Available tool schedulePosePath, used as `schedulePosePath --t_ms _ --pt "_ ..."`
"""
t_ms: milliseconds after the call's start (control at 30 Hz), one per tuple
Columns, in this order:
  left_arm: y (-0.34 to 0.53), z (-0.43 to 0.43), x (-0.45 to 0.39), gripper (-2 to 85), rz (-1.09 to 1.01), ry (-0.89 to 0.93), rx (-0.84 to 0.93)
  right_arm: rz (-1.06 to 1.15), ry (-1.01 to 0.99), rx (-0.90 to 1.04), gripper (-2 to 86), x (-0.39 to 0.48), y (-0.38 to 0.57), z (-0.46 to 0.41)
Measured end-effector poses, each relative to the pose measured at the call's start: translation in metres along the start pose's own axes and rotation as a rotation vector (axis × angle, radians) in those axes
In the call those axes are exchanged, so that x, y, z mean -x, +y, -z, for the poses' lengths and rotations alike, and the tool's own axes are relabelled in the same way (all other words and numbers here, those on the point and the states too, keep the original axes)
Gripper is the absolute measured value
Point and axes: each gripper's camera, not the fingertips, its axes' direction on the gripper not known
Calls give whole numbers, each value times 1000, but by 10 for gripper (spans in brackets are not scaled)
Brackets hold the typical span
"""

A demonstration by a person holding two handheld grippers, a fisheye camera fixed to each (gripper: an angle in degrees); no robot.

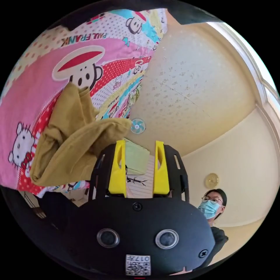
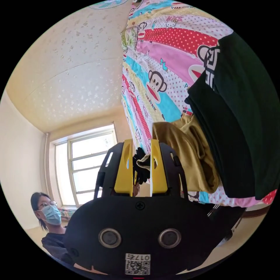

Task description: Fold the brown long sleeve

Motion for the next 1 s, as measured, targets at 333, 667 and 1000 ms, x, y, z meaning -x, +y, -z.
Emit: schedulePosePath --t_ms 333,667,1000 --pt "82 -50 52 141 -131 -898 217 280 867 267 90 20 75 -106" --pt "112 -56 73 16 -97 -927 445 328 1028 549 38 45 138 -99" --pt "101 -112 14 121 -390 -1054 265 450 1012 311 94 129 99 -122"
